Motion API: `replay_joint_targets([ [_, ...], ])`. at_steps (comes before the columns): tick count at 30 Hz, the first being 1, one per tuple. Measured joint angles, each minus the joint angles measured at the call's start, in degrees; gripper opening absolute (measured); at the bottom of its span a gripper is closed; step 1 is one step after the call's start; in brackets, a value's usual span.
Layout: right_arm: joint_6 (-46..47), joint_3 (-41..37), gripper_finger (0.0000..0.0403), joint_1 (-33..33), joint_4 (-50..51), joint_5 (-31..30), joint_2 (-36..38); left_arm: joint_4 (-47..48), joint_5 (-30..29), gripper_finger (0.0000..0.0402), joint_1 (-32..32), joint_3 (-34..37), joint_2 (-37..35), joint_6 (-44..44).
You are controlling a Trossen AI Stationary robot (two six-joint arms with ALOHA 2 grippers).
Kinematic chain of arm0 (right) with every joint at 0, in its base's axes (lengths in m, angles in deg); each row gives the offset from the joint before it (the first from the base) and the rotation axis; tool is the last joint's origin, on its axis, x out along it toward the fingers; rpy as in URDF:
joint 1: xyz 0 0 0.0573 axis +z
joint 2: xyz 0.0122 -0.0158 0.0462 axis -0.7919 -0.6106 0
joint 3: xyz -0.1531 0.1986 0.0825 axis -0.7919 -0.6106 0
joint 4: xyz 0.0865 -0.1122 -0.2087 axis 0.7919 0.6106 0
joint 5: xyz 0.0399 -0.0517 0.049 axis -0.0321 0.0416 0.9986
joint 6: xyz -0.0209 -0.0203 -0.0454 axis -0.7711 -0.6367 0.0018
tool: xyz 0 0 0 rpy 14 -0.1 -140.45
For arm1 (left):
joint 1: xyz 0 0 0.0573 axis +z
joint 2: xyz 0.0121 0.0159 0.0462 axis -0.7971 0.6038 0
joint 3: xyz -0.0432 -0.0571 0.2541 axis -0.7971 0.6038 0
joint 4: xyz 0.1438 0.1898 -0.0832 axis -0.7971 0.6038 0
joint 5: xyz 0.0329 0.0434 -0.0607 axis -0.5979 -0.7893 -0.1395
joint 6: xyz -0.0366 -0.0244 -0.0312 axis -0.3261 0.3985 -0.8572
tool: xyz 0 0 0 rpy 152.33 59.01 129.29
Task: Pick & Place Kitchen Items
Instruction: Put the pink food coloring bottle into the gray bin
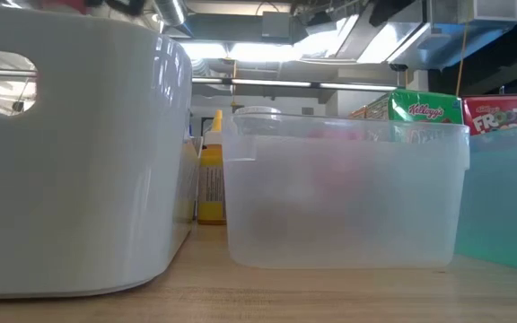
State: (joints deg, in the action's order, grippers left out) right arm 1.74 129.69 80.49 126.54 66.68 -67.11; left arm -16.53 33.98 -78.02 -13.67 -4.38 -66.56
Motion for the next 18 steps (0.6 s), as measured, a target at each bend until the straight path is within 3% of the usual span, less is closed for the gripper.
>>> replay_joint_targets([
  [13, -1.7, 0.0, 0.021, 0.1, -2.9, 0.4, -0.2, -1.0, 1.3, 0.0114, 3.2, 0.2, 5.0, -2.9],
  [18, -3.0, 0.0, 0.021, 0.1, -4.1, 0.4, -0.2, -2.8, 1.0, 0.0114, 3.4, 3.6, 5.3, -3.2],
])
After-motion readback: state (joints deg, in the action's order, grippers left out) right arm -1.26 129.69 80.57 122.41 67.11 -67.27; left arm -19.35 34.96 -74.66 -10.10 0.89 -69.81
